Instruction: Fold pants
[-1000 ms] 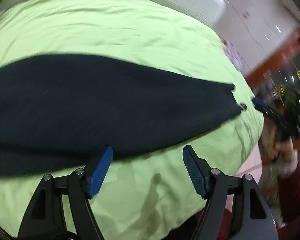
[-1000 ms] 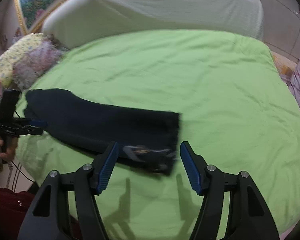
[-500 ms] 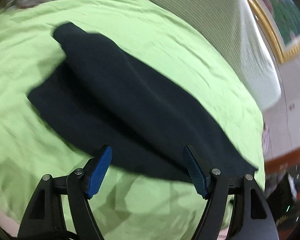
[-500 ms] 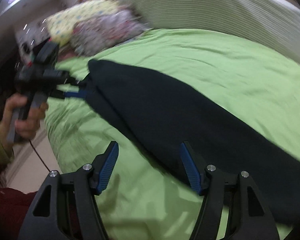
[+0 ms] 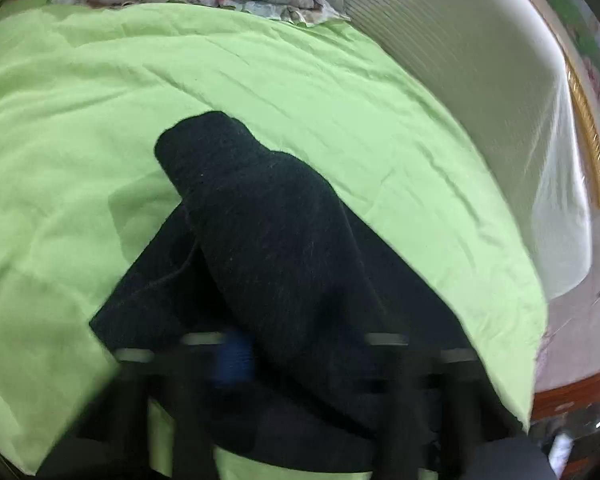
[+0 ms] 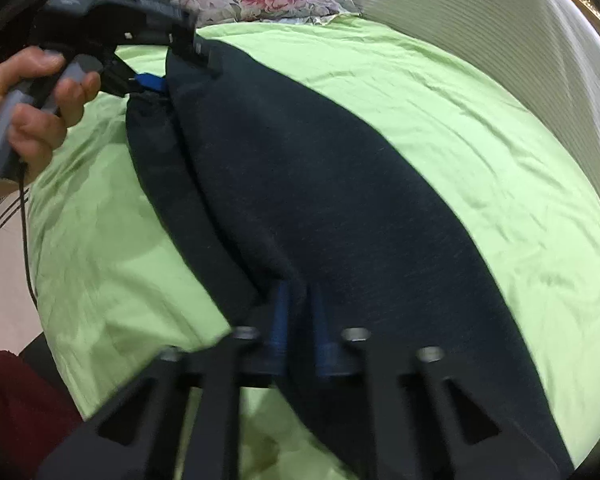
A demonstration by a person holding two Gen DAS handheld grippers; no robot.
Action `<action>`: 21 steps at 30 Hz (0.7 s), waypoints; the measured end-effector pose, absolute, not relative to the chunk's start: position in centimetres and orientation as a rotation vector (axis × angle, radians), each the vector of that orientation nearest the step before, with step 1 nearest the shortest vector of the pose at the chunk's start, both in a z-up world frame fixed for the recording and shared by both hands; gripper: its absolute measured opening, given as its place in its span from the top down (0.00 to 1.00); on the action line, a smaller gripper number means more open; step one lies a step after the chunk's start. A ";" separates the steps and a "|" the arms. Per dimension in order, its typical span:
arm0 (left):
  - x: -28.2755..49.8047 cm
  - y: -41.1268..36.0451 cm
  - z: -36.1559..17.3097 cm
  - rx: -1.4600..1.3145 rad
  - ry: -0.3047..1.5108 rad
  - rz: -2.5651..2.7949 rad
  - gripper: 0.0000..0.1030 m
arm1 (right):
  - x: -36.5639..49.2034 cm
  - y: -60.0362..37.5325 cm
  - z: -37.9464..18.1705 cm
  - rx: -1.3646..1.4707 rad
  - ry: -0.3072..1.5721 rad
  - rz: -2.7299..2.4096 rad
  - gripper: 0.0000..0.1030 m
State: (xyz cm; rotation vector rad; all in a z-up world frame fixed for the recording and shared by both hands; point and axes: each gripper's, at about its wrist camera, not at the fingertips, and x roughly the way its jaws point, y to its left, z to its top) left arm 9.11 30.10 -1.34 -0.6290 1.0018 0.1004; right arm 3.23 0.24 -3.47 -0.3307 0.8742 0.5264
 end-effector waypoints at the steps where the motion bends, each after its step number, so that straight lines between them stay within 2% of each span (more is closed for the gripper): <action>1: 9.0 29.9 -1.4 -0.641 0.996 0.093 0.90 | 3.0 -0.1 -2.9 -0.325 0.860 0.526 0.94; 2: 8.4 30.0 -1.0 -0.652 0.973 0.082 0.94 | 2.8 -0.4 -2.1 -0.327 0.841 0.529 0.94; 8: 3.8 28.8 1.8 -0.633 0.897 0.007 0.94 | 1.8 -2.3 0.7 -0.340 0.826 0.562 0.95; 16: 1.6 29.1 -1.7 -0.633 0.945 0.007 0.93 | 2.8 -1.3 -2.3 -0.356 0.930 0.591 0.95; 19: 1.8 29.7 -3.0 -0.641 0.948 0.006 0.91 | 2.8 -0.7 -3.6 -0.363 0.968 0.590 0.95; 21: 1.6 29.9 -3.2 -0.634 0.951 0.003 0.85 | 3.0 -0.6 -4.1 -0.343 0.987 0.584 0.94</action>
